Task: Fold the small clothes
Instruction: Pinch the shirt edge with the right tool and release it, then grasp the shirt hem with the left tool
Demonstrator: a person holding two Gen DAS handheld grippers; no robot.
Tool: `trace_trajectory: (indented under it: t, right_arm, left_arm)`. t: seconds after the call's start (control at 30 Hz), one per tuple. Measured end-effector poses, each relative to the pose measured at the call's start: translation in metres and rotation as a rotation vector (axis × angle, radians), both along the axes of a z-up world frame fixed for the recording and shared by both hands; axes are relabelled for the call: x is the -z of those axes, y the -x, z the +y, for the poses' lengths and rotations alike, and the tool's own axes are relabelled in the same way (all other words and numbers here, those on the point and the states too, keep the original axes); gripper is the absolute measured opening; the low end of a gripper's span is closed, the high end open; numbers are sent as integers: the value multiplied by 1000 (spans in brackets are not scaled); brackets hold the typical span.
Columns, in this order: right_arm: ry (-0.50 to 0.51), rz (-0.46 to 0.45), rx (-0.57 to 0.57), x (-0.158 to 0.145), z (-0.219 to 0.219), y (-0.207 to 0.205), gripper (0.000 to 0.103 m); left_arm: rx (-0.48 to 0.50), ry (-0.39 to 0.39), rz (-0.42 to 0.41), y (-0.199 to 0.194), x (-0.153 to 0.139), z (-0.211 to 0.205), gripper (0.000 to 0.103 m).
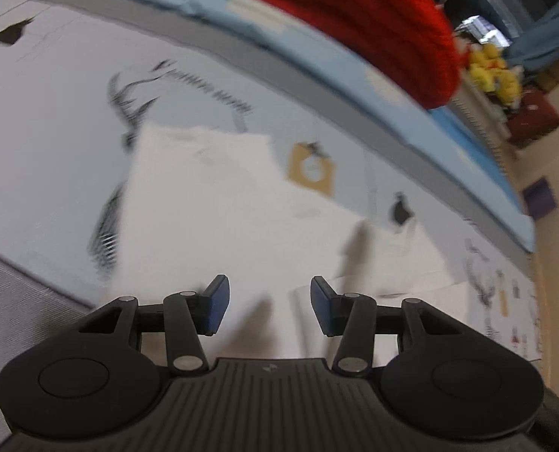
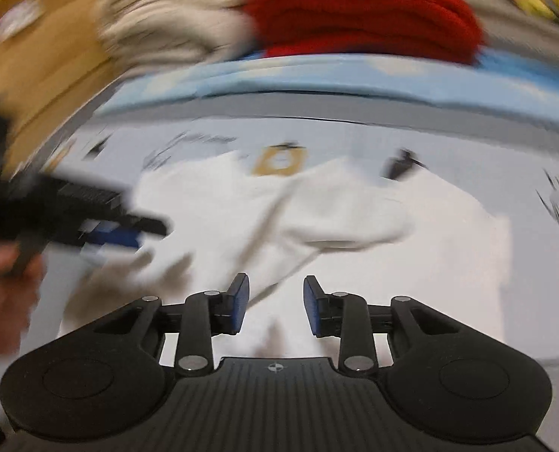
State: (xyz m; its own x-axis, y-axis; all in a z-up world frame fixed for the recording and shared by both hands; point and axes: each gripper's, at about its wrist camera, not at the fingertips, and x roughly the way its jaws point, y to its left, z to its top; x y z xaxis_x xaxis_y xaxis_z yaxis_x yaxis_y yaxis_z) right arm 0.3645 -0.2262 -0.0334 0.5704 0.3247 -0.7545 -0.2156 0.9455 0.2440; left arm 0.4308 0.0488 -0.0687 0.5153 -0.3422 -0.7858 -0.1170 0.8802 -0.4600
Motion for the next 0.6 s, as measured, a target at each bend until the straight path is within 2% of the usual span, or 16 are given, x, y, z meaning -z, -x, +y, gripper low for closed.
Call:
trace_trajectory:
  t: [0.1,0.17,0.3,0.4,0.5,0.53,0.57,0.6]
  right_arm:
    - [-68,84,178,7,-31,-12,33]
    - [-93,172,327,20,-51,-18,33]
    - [-155,332,504,51,-81,-18,33]
    - [-227,383,561,63,-92,-17,33]
    - [-215,387,548,61,-90,-17,33]
    - [-208,388,545,61,-90,-18,33]
    - [-203,389,543,62,-89,-23,33]
    - [-198,390,541,62,-87,-25,33]
  left_arm:
    - [33,52,-37,-2,-3,-15,52]
    - [58,72,-46,-5,-2,-27,52]
    - [83,91,-41,-10,7,-48,52]
    - [109,93,-23,-14,16,-62,52]
    - [136,67,-11,-17,26,-75,50]
    - [146,50,-15,-17,28,-79,45]
    - [161,34,-20,-17,30,-82,23]
    - [175,8,-24,-17,30,-84,7]
